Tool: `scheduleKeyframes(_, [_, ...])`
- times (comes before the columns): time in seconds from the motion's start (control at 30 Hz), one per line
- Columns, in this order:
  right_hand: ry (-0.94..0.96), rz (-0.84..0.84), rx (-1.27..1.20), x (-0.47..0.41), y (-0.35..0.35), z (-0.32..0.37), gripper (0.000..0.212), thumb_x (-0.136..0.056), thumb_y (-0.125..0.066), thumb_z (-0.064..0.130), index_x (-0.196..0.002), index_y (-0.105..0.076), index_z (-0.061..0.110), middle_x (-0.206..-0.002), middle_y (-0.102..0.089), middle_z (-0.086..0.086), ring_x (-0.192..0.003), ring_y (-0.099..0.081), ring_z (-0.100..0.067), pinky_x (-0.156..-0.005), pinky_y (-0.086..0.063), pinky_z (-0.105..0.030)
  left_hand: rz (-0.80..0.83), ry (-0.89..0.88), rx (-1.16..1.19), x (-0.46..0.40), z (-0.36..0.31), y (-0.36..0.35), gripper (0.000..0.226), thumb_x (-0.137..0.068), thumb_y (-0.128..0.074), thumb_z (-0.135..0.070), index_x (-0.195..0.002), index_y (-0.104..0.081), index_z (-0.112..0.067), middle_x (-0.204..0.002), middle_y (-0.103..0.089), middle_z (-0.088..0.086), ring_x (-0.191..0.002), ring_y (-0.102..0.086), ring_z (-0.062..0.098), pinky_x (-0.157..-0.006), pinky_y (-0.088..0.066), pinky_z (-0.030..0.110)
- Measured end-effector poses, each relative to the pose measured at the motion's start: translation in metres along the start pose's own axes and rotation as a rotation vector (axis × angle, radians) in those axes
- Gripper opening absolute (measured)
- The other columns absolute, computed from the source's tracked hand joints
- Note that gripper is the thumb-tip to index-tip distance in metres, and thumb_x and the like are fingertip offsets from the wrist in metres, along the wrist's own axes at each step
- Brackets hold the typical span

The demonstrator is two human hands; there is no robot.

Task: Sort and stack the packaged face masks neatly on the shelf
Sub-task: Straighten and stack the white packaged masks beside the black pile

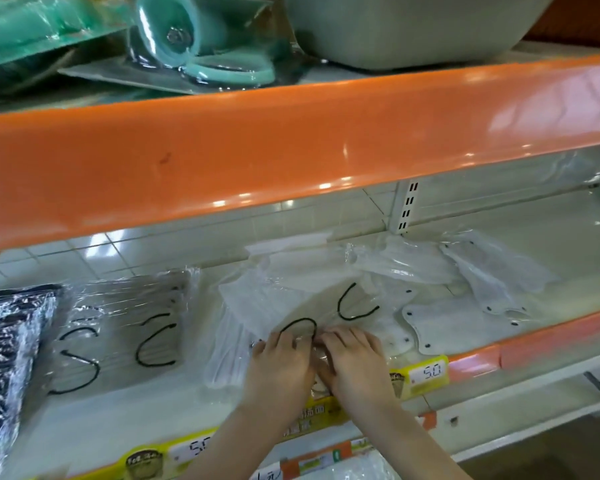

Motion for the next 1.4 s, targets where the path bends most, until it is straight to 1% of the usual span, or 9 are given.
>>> scheduleKeyframes(0.27, [0.078, 0.013, -0.084, 0.001, 0.009, 0.003, 0.018, -0.074, -0.05, 0.027, -0.082, -0.066, 0.026, -0.083, -0.064, 0.011, -0.082, -0.062, -0.015, -0.072, -0.047, -0.029, 0.027, 0.083, 0.152, 0.016, 0.003, 0.018, 0.029, -0.086, -0.041, -0.03, -0.075, -0.067, -0.023, -0.065, -0.06, -0.005, -0.059, -0.06, 0.019, -0.049, -0.046, 0.029])
scheduleKeyframes(0.37, [0.04, 0.019, -0.331, -0.005, 0.025, 0.0, 0.022, -0.08, -0.047, 0.019, -0.087, -0.067, 0.02, -0.087, -0.065, 0.008, -0.082, -0.06, -0.012, -0.069, -0.049, -0.025, -0.006, 0.231, 0.374, 0.019, 0.027, 0.024, 0.033, -0.089, -0.048, -0.005, -0.108, -0.066, -0.025, -0.099, -0.066, -0.006, -0.089, -0.062, 0.016, -0.072, -0.049, 0.03])
scheduleKeyframes(0.47, [-0.117, 0.009, -0.654, -0.014, 0.041, -0.007, 0.02, -0.084, -0.054, 0.005, -0.089, -0.065, 0.022, -0.093, -0.065, 0.009, -0.088, -0.058, 0.0, -0.076, -0.041, -0.01, -0.09, 0.276, 0.623, 0.018, 0.054, 0.036, 0.057, -0.085, -0.045, 0.013, -0.11, -0.063, -0.035, -0.115, -0.06, -0.017, -0.103, -0.057, 0.001, -0.087, -0.046, 0.019])
scheduleKeyframes(0.63, [-0.333, 0.072, -1.246, -0.026, 0.053, 0.003, 0.01, -0.09, -0.06, 0.004, -0.083, -0.063, 0.01, -0.077, -0.064, 0.011, -0.081, -0.06, -0.003, -0.081, -0.045, -0.019, 0.017, 0.282, 0.828, 0.008, 0.056, 0.05, 0.047, -0.087, -0.064, -0.011, -0.099, -0.05, -0.054, -0.107, -0.054, -0.033, -0.103, -0.052, -0.007, -0.085, -0.036, 0.005])
scheduleKeyframes(0.73, [-0.394, 0.146, -1.53, -0.029, 0.05, 0.017, 0.01, -0.09, -0.062, 0.013, -0.085, -0.071, 0.014, -0.086, -0.068, 0.001, -0.09, -0.063, -0.012, -0.09, -0.05, -0.031, -0.006, 0.39, 0.758, 0.0, 0.06, 0.051, 0.021, -0.091, -0.061, -0.028, -0.099, -0.057, -0.047, -0.104, -0.061, -0.022, -0.102, -0.058, 0.004, -0.086, -0.043, 0.017])
scheduleKeyframes(0.83, [-0.335, 0.053, -1.393, -0.036, 0.061, 0.022, 0.004, -0.088, -0.064, 0.016, -0.091, -0.066, 0.019, -0.088, -0.066, 0.003, -0.086, -0.062, 0.001, -0.081, -0.045, -0.015, -0.175, 0.308, 0.293, -0.003, 0.065, 0.066, 0.02, -0.096, -0.053, -0.029, -0.101, -0.071, -0.024, -0.1, -0.068, -0.009, -0.093, -0.064, 0.01, -0.074, -0.044, 0.016])
scheduleKeyframes(0.97, [-0.105, -0.124, -0.997, -0.039, 0.082, 0.026, 0.042, -0.076, -0.06, 0.044, -0.114, -0.051, 0.028, -0.11, -0.057, 0.019, -0.11, -0.052, 0.002, -0.094, -0.036, -0.011, -0.472, -0.054, 0.007, 0.01, 0.074, 0.082, 0.028, -0.087, -0.048, -0.019, -0.081, -0.075, -0.015, -0.078, -0.069, -0.002, -0.068, -0.065, 0.017, -0.044, -0.047, 0.023])
scheduleKeyframes(1.13, [0.389, -0.193, -0.331, -0.033, 0.074, 0.067, 0.037, -0.084, -0.057, 0.045, -0.115, -0.054, 0.024, -0.115, -0.059, 0.007, -0.109, -0.05, -0.012, -0.102, -0.032, -0.028, -0.547, -0.079, -0.113, 0.026, 0.095, 0.087, 0.01, -0.077, -0.069, -0.009, -0.086, -0.072, -0.012, -0.084, -0.062, 0.003, -0.078, -0.05, 0.019, -0.053, -0.042, 0.028])
scheduleKeyframes(1.4, [0.43, -0.039, -0.215, -0.041, 0.024, 0.13, 0.025, -0.088, -0.045, 0.033, -0.096, -0.067, 0.024, -0.095, -0.065, 0.009, -0.086, -0.06, -0.013, -0.078, -0.041, -0.025, -0.487, 0.018, -0.129, 0.067, 0.129, 0.081, 0.036, -0.064, -0.065, 0.007, -0.091, -0.07, -0.015, -0.088, -0.06, 0.001, -0.077, -0.058, 0.025, -0.06, -0.044, 0.032])
Point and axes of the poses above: each hand's wrist, its own x-axis away from the middle knuckle, its own y-axis out of the back of the hand, z = x × y, the point moved 5 cm from there along -x, towards the middle knuckle
